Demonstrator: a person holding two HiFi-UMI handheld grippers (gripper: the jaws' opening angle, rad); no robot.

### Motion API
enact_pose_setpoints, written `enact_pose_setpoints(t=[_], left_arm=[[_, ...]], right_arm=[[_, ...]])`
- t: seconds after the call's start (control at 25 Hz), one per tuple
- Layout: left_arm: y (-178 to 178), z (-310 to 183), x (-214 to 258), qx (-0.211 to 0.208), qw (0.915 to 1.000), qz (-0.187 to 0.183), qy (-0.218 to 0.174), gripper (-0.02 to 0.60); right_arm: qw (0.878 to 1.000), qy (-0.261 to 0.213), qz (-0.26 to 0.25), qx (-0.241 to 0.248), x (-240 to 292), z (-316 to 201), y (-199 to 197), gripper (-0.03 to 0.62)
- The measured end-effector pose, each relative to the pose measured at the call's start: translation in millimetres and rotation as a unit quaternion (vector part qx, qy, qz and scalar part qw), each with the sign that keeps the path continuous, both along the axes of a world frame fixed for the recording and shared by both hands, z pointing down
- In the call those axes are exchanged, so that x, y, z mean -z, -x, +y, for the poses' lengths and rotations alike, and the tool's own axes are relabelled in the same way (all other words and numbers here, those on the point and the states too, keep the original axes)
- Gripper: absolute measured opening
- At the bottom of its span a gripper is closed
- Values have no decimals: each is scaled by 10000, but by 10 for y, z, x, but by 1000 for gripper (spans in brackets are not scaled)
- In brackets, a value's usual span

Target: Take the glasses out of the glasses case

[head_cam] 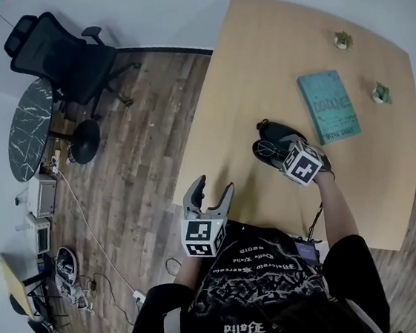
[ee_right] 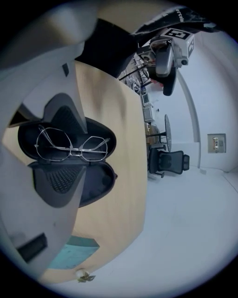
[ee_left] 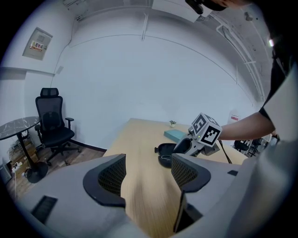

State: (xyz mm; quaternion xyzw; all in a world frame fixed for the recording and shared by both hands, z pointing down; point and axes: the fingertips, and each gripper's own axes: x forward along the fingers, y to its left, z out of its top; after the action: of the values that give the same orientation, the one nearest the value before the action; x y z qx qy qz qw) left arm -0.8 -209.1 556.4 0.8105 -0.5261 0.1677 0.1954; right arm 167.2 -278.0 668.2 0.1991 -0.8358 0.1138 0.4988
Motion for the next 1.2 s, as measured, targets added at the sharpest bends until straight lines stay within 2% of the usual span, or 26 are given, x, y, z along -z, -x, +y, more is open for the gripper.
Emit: enact_pose_setpoints(t=[0.2, 0.32, 0.52, 0.68, 0.72, 0.96, 1.2], left_arm=[[97, -28, -20, 45, 10000, -62, 36, 310], [138, -31, -40, 93, 9999, -49, 74, 310], [129, -67, -88, 112, 9998, 29, 145, 310], [40, -116, -109, -17, 9999, 48, 144, 310], [21, -124, -111, -45, 9999, 46, 138, 310], [48, -193, -97, -34, 9999, 70, 122, 310], [30, -241, -88, -68, 9999, 101, 100, 310]], right_arm=[[9997, 179, 154, 25, -151, -32, 33, 225], [9997, 169, 181, -59, -184, -69, 19, 186], [9997, 153, 175, -124, -193, -77, 13, 184], [9995, -26, 306, -55, -201, -105, 9, 172], [9993, -99, 365, -36, -209, -118, -8, 123], [9991, -176, 378, -48, -198, -140, -9, 116], [9980, -446, 420, -122, -150, -170, -32, 109]])
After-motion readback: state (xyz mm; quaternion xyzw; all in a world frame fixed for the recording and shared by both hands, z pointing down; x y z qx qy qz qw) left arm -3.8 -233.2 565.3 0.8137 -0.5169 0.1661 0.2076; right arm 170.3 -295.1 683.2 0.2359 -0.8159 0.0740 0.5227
